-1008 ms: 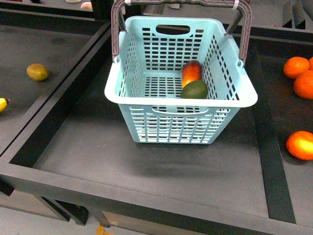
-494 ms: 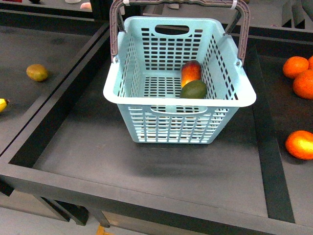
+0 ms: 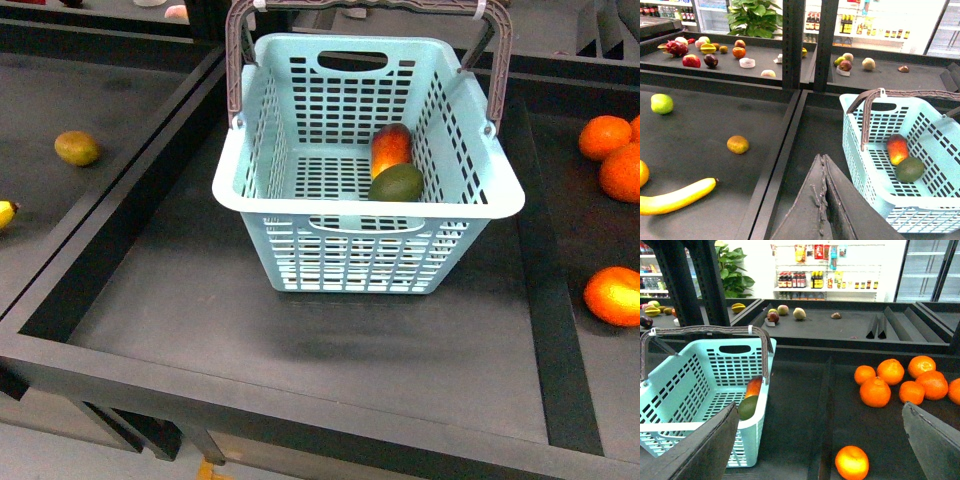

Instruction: Pick mango and avocado into basket

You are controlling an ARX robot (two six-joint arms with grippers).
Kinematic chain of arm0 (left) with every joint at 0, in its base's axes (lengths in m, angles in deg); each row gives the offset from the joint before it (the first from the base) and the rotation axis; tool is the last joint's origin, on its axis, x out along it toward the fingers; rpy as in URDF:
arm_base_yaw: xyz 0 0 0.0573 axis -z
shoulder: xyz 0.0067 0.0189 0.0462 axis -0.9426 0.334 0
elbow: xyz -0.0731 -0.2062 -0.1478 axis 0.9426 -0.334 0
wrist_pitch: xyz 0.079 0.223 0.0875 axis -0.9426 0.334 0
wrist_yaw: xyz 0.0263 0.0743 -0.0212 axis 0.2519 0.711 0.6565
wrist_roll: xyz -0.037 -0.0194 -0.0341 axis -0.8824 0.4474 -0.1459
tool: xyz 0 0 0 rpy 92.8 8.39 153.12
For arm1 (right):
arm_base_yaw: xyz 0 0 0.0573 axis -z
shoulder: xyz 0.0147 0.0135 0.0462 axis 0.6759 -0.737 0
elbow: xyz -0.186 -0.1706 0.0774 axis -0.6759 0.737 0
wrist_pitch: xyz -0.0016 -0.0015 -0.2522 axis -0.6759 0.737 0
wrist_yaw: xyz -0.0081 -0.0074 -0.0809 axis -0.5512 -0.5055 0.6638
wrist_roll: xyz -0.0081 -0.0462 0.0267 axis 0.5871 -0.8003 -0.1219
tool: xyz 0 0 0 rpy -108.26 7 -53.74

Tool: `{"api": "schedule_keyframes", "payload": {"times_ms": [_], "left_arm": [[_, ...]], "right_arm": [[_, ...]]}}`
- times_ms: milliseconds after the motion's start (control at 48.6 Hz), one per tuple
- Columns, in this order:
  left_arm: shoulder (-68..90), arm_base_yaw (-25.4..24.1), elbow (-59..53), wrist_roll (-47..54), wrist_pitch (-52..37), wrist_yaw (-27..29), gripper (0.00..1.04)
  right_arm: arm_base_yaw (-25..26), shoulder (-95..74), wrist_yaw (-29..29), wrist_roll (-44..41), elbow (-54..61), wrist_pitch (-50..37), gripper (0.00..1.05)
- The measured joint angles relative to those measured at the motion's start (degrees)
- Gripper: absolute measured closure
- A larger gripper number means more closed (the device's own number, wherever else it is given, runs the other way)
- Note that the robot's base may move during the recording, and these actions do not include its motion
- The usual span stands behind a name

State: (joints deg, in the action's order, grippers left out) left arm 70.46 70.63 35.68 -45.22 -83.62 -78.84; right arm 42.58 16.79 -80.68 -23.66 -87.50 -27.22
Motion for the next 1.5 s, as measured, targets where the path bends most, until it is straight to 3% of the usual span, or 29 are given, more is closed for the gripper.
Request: {"api": "schedule_keyframes", "payload": {"times_ms": [576, 1193, 1296, 1378, 1502], "left_arm": [[-15.69, 0.00, -7.13, 0.31, 7.91, 0.00, 1.02], [-26.51, 0.00, -7.13, 0.39, 18.03, -0.02, 1.02], [-34.40, 0.00, -7.10, 0.42, 27.32, -0.02, 1.02], [-36.04, 0.00, -7.10, 0.42, 27.91, 0.00, 1.02], [-36.11, 0.00, -7.10, 0.42, 27.98, -0.02, 0.79]], "right_arm": [[0.00, 0.00, 0.00, 0.00, 0.00, 0.00, 0.08], [0.00, 0.00, 0.00, 0.00, 0.00, 0.00, 0.08], [0.00, 0.00, 0.02, 0.00, 0.00, 0.00, 0.08], [0.00, 0.00, -0.02, 0.00, 0.00, 0.00, 0.08], [0.00, 0.00, 0.00, 0.00, 0.00, 0.00, 0.08]]}}
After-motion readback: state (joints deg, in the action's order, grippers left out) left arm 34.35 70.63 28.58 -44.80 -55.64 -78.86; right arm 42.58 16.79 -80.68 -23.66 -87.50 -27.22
